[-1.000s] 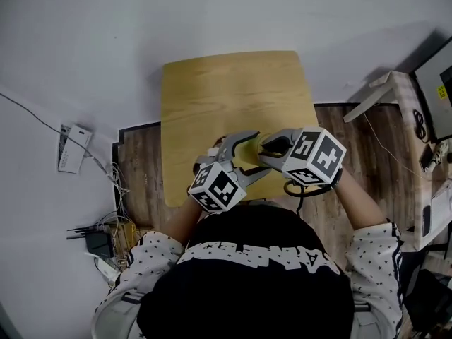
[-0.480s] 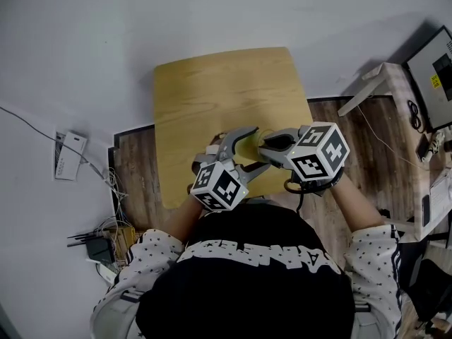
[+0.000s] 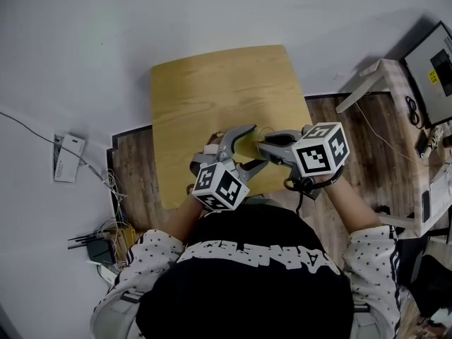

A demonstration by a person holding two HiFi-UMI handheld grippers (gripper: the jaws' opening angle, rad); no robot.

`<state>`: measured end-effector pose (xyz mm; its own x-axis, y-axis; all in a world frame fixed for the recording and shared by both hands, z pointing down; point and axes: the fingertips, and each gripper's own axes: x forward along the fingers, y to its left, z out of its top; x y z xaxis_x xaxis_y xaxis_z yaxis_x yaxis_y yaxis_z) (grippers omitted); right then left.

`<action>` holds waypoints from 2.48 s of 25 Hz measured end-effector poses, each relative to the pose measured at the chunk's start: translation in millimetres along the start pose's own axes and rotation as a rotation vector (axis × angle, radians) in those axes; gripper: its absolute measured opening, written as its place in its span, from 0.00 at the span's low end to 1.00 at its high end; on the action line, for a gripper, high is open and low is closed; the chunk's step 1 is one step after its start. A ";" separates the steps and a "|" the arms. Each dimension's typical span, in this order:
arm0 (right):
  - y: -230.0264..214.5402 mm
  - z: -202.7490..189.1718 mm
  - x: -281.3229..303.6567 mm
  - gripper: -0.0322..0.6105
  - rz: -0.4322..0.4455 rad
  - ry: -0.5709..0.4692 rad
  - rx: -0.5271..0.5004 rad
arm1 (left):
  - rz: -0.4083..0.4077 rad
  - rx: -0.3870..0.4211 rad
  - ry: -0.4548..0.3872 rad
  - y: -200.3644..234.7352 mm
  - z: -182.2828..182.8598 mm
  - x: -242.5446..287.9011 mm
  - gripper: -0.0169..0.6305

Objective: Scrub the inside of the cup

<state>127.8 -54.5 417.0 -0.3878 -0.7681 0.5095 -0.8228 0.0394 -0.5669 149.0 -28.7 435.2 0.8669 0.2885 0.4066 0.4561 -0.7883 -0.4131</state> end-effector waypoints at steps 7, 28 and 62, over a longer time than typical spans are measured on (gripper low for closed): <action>-4.2 -1.1 -2.9 0.13 0.003 -0.039 0.056 | -0.007 -0.004 0.003 -2.6 -0.3 3.8 0.59; -0.5 10.2 -8.0 0.13 0.042 -0.095 0.084 | -0.014 -0.030 -0.038 5.9 3.8 1.6 0.59; 17.6 15.8 -9.2 0.14 -0.008 0.180 -0.531 | -0.052 -0.038 -0.029 14.8 6.6 -17.5 0.59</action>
<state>123.5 -56.8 392.1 -0.4074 -0.6500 0.6415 -0.9041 0.3863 -0.1827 141.9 -41.8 416.6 0.8478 0.3451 0.4026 0.4934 -0.7916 -0.3605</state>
